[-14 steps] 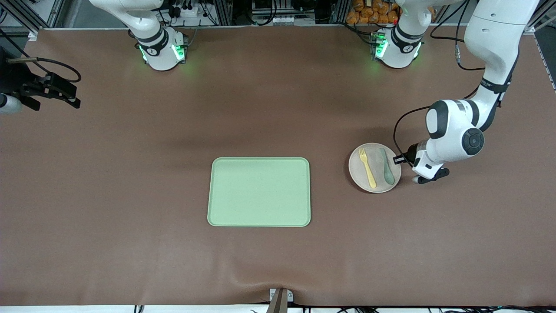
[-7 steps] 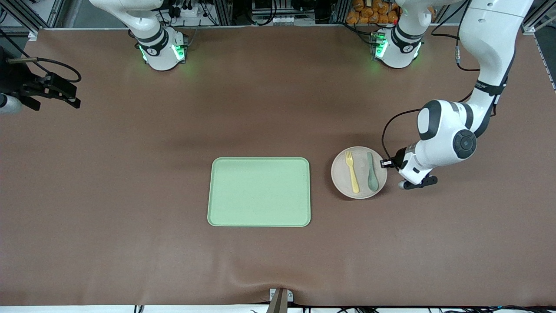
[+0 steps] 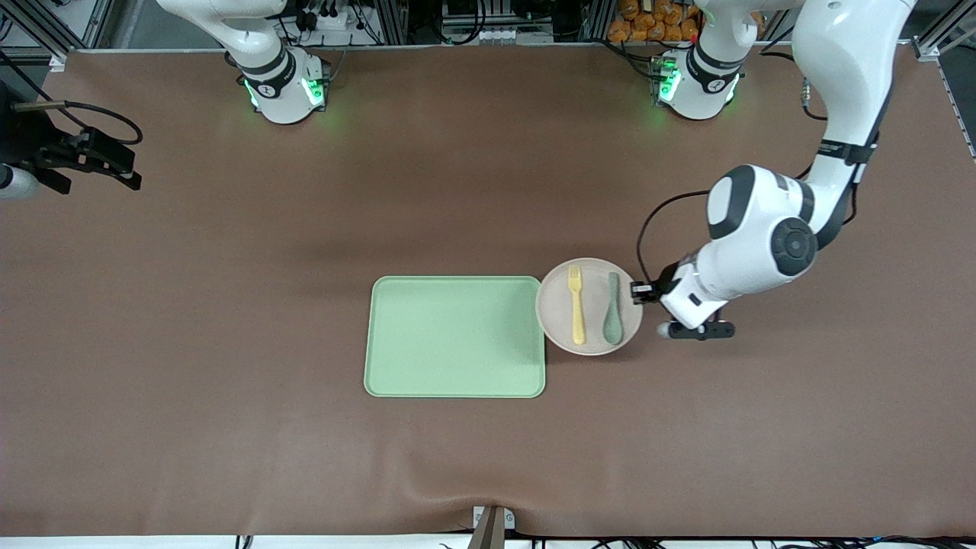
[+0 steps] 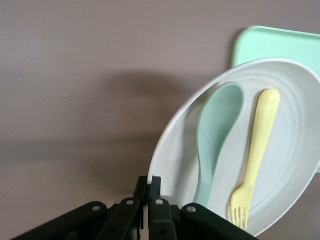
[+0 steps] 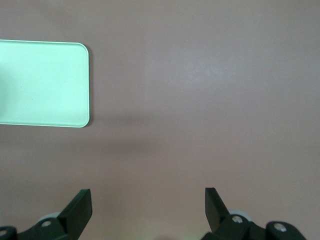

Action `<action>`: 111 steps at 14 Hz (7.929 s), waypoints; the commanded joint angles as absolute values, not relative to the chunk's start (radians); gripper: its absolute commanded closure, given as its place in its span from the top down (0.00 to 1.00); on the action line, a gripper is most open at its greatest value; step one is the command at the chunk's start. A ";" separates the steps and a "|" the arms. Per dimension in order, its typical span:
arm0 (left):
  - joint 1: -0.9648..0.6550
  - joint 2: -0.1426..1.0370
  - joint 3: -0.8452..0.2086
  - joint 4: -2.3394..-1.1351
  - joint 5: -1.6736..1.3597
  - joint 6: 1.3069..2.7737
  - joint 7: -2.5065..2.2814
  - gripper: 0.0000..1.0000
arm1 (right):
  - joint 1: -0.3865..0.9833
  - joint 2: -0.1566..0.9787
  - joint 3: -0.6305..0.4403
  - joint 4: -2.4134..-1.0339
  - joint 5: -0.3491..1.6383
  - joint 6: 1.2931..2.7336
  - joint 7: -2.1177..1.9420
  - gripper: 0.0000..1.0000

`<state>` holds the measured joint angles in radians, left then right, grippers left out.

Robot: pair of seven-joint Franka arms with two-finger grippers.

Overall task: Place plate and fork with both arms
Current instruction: 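Slide the plate with the left gripper onto the green tray, then release the plate and raise the left gripper while the right gripper reaches in, then lower the right gripper over the plate and grasp the yellow fork, then lift the yellow fork with the right gripper and move it beside the plate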

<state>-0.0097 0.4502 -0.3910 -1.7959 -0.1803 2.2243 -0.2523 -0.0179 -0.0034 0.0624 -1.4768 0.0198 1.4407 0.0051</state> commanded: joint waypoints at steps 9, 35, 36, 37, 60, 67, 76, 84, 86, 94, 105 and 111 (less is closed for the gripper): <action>-0.362 0.843 -0.253 -1.349 -0.163 2.229 -0.458 0.00 | -0.038 -0.003 0.075 -1.479 0.031 1.445 -0.011 1.00; 0.020 0.299 -0.236 -1.361 -0.028 1.617 -0.474 1.00 | 0.222 0.256 0.086 -1.427 0.086 1.624 0.142 1.00; 0.035 0.266 -0.236 -1.374 -0.002 1.597 -0.444 1.00 | 0.245 0.291 0.086 -1.401 0.084 1.647 0.168 1.00; 0.050 0.227 -0.236 -1.394 0.015 1.591 -0.436 1.00 | 0.264 0.328 0.086 -1.379 0.086 1.667 0.190 1.00; 0.051 -0.015 -0.083 -1.511 0.037 1.543 -0.094 1.00 | 0.521 0.902 0.078 -1.188 0.003 2.189 0.509 0.93; 0.034 -0.009 -0.063 -1.505 0.038 1.536 -0.106 1.00 | 0.577 0.959 0.072 -1.134 -0.006 2.191 0.568 0.74; 0.035 -0.012 -0.061 -1.500 0.038 1.536 -0.100 1.00 | 0.603 0.989 0.071 -1.143 -0.031 2.192 0.568 0.61; 0.035 -0.009 -0.061 -1.497 0.038 1.536 -0.104 1.00 | 0.617 1.003 0.071 -1.143 -0.054 2.194 0.566 0.40; 0.034 -0.009 -0.061 -1.497 0.038 1.536 -0.103 1.00 | 0.617 1.005 0.071 -1.143 -0.074 2.192 0.566 0.28; 0.034 -0.011 -0.061 -1.497 0.038 1.536 -0.103 1.00 | 0.592 0.976 0.084 -1.126 -0.057 2.099 0.569 0.07; 0.035 -0.009 -0.061 -1.497 0.038 1.536 -0.101 1.00 | 0.287 0.885 0.237 -1.192 0.002 2.045 0.456 0.05; 0.035 -0.012 -0.061 -1.497 0.038 1.536 -0.100 1.00 | 0.273 0.867 0.245 -1.331 -0.006 2.137 0.442 0.06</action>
